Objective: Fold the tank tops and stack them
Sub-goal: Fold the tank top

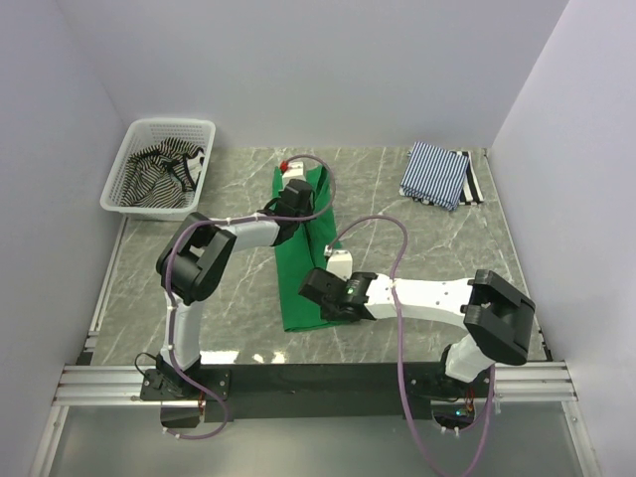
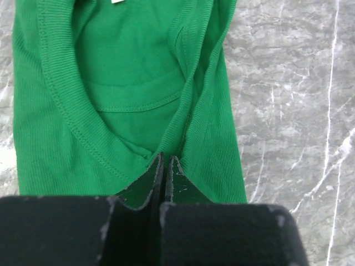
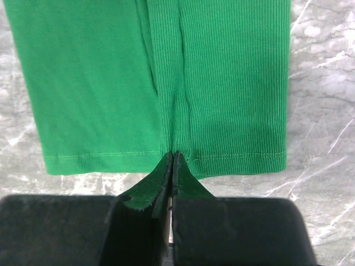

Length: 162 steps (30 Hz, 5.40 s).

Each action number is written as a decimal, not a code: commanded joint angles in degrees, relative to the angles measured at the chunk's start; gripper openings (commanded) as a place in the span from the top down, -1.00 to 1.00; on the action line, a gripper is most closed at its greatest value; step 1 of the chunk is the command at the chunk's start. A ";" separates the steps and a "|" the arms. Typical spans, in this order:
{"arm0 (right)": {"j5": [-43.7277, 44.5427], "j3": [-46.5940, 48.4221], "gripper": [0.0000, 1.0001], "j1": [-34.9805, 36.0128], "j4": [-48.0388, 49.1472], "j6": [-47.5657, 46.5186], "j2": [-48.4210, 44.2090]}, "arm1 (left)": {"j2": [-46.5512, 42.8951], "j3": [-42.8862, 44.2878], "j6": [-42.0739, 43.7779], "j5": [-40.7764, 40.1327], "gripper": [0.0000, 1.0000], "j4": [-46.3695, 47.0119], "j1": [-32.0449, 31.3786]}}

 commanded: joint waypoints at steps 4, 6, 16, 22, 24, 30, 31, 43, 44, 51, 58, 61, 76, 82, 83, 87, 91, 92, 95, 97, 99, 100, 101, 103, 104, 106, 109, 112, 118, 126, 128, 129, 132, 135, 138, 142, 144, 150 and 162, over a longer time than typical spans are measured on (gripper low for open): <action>0.39 3.42 1.00 0.77 1.09 -0.99 0.50 | -2.78 -0.89 -1.52 0.13 0.99 3.15 0.81; 0.13 3.68 1.00 0.95 1.26 -1.43 0.50 | -2.78 -1.07 -1.69 0.22 0.99 3.24 0.90; -0.66 2.28 0.32 1.21 2.67 -1.52 0.60 | -2.86 -1.25 -2.22 2.24 0.68 3.94 1.17; 1.44 1.04 0.03 1.04 2.76 -3.01 -6.25 | -7.08 -0.72 -2.39 1.80 0.09 3.24 1.78; 2.76 0.35 -0.01 -0.44 1.71 -2.93 -9.32 | -9.18 -0.37 -3.53 1.80 -0.07 1.93 2.57; -3.36 -10.87 -0.04 -9.05 4.86 -1.52 -20.21 | -17.08 -1.58 -12.73 -0.13 -0.23 -12.00 3.10; -4.34 -12.48 -0.04 -11.24 6.70 -1.43 -21.28 | -18.41 -2.73 -15.03 -0.05 -0.22 -15.19 2.93; -11.21 -26.11 -0.07 -14.34 15.76 1.38 -26.92 | -46.18 -38.85 -32.54 8.21 -0.26 -24.62 -4.71; -11.73 -26.46 -0.07 -14.34 16.38 1.47 -26.83 | -48.11 -40.60 -33.76 10.48 -0.28 -23.75 -5.24; -12.00 -28.40 -0.08 -14.52 20.25 2.00 -24.11 | -51.38 -51.25 -38.60 16.65 -0.35 -20.05 -9.90; -10.86 -29.01 -0.07 -14.34 21.04 2.96 -22.26 | -51.12 -54.15 -40.71 19.72 -0.36 -18.64 -12.54; -10.60 -29.19 -0.05 -14.43 21.22 3.05 -21.65 | -51.12 -54.77 -41.59 20.26 -0.33 -20.39 -13.51; -9.63 -29.45 0.12 -11.71 21.21 5.42 -19.63 | -47.95 -51.34 -46.78 15.33 -0.21 -29.81 -18.78; -9.10 -28.93 0.50 -11.09 20.52 5.16 -19.18 | -46.55 -50.82 -46.34 14.19 0.28 -28.75 -18.96; -9.10 -28.58 0.58 -11.00 20.25 4.90 -19.27 | -46.20 -50.47 -45.91 14.19 0.36 -28.67 -18.96; -8.66 -27.08 0.80 -10.83 18.06 3.85 -19.10 | -45.32 -48.89 -44.24 14.37 0.99 -29.28 -18.96; -9.45 -25.50 0.88 -8.73 15.69 3.75 -18.92 | -45.31 -47.30 -42.56 14.98 0.99 -33.23 -19.05; -9.54 -24.72 0.90 -6.98 14.98 4.10 -18.57 | -45.75 -47.04 -42.21 15.42 0.99 -35.41 -19.05; -9.72 -23.92 0.93 -3.54 12.69 6.47 -18.22 | -47.85 -46.69 -42.03 16.21 0.99 -38.85 -19.13; -11.03 -24.53 0.97 0.32 12.25 9.37 -18.30 | -49.96 -46.60 -42.56 16.83 0.99 -42.45 -19.92; -12.17 -25.06 0.98 3.13 12.16 12.78 -18.74 | -51.37 -47.12 -43.35 17.87 0.99 -45.00 -21.67; -12.44 -25.23 0.99 5.32 12.25 13.68 -18.92 | -51.99 -47.39 -43.79 18.32 0.99 -45.53 -22.21; -12.53 -25.32 0.99 5.95 12.08 14.47 -19.01 | -52.69 -48.00 -44.31 18.93 0.99 -45.80 -22.91; -12.35 -24.89 0.98 7.10 10.76 15.79 -18.92 | -53.05 -48.00 -44.32 18.94 0.99 -47.73 -23.35; -12.26 -24.45 0.99 7.10 10.24 15.97 -19.09 | -53.48 -47.57 -43.88 18.94 0.99 -48.61 -23.53; -12.00 -23.92 0.99 7.10 9.01 16.06 -19.62 | -54.10 -46.60 -43.44 18.68 0.99 -51.67 -23.62; -10.51 -20.68 0.97 5.88 5.59 13.78 -20.68 | -55.25 -41.34 -40.55 15.26 0.99 -54.23 -22.13; -8.93 -15.75 0.96 1.58 2.94 8.95 -20.59 | -53.76 -34.92 -34.32 14.89 0.99 -54.95 -15.73; -12.35 -9.78 0.98 -13.36 6.18 -2.73 -18.58 | -46.30 -26.75 -24.46 19.81 0.99 -46.69 -2.80; -14.55 5.34 1.00 -24.36 8.56 -12.32 -1.97 | -27.50 -12.26 -20.06 22.28 0.99 -37.37 4.94; -15.16 7.01 1.00 -25.76 9.61 -13.56 0.40 | -25.20 -10.48 -19.80 22.45 0.99 -36.05 6.35; -15.51 8.50 1.00 -26.90 9.70 -13.82 2.59 | -23.27 -8.56 -19.62 22.54 0.99 -35.96 6.96; -16.30 11.23 1.00 -28.84 10.32 -14.70 5.85 | -20.02 -5.31 -19.45 23.07 0.99 -35.26 8.99; -16.57 14.30 1.00 -29.63 10.32 -15.40 8.31 | -16.85 -1.79 -18.92 24.29 0.99 -35.17 10.48; -16.39 17.03 1.00 -29.90 9.70 -16.02 10.17 | -14.65 1.38 -17.96 24.82 0.99 -35.52 11.10; -16.04 18.18 1.00 -30.25 9.79 -16.20 10.88 | -12.97 3.41 -17.25 25.08 0.99 -35.96 11.71; -15.96 18.27 1.00 -30.51 10.58 -16.02 10.96 | -12.01 4.02 -17.42 25.70 0.99 -35.70 12.33; -13.94 18.97 1.00 -30.78 11.37 -16.63 10.70 | -11.30 6.05 -16.81 27.02 0.99 -34.91 12.59; -14.37 16.34 1.00 -30.51 12.43 -16.99 5.95 | -17.01 1.30 -15.14 31.24 0.99 -29.98 12.59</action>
